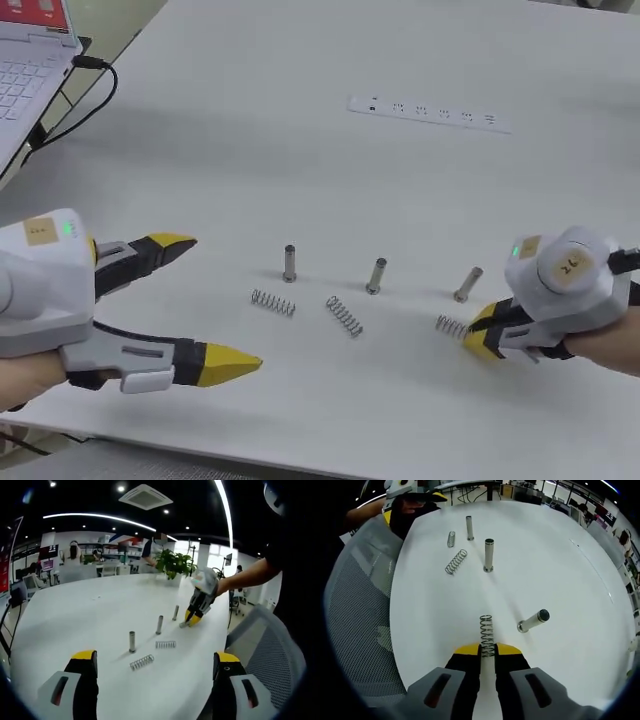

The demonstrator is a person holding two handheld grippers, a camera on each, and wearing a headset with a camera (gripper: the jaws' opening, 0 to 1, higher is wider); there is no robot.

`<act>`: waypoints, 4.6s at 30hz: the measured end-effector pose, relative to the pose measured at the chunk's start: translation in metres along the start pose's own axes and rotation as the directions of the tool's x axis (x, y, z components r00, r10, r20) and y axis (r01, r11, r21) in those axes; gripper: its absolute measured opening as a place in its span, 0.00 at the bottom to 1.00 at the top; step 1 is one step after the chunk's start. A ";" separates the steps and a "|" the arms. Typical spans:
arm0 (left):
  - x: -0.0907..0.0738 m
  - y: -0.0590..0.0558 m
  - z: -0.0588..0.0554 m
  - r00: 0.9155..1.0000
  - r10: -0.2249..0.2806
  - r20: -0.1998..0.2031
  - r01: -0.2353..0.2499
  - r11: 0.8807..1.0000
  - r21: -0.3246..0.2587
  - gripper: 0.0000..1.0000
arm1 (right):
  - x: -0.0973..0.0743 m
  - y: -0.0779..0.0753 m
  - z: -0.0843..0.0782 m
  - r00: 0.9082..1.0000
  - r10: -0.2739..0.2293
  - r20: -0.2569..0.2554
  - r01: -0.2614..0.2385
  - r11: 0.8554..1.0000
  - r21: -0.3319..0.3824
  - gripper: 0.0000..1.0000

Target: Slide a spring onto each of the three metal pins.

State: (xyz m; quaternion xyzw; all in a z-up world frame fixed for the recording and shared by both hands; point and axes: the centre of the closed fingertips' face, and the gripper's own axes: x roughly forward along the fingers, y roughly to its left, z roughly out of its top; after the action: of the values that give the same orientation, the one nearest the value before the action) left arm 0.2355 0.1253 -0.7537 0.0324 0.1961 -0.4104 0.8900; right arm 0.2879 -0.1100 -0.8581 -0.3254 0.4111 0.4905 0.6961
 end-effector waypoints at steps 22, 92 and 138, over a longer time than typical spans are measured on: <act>0.007 -0.015 -0.001 0.999 -0.035 0.001 0.035 0.999 0.007 0.93 | -0.033 0.021 0.018 0.996 -0.016 0.091 0.015 1.000 0.018 0.08; 0.106 -0.094 0.030 0.922 -0.387 0.004 0.382 0.913 0.142 0.19 | -0.051 0.076 0.093 0.981 0.111 0.158 -0.058 0.950 -0.308 0.08; 0.105 -0.120 0.032 0.884 -0.468 -0.006 0.461 0.869 0.181 0.02 | -0.059 0.089 0.091 0.958 0.178 0.225 -0.103 0.945 -0.310 0.09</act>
State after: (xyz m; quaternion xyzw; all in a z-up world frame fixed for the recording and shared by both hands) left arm 0.2188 -0.0364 -0.7512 0.0558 0.1439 -0.6287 0.7622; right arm 0.2152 -0.0292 -0.7689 -0.3309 0.2645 0.6322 0.6487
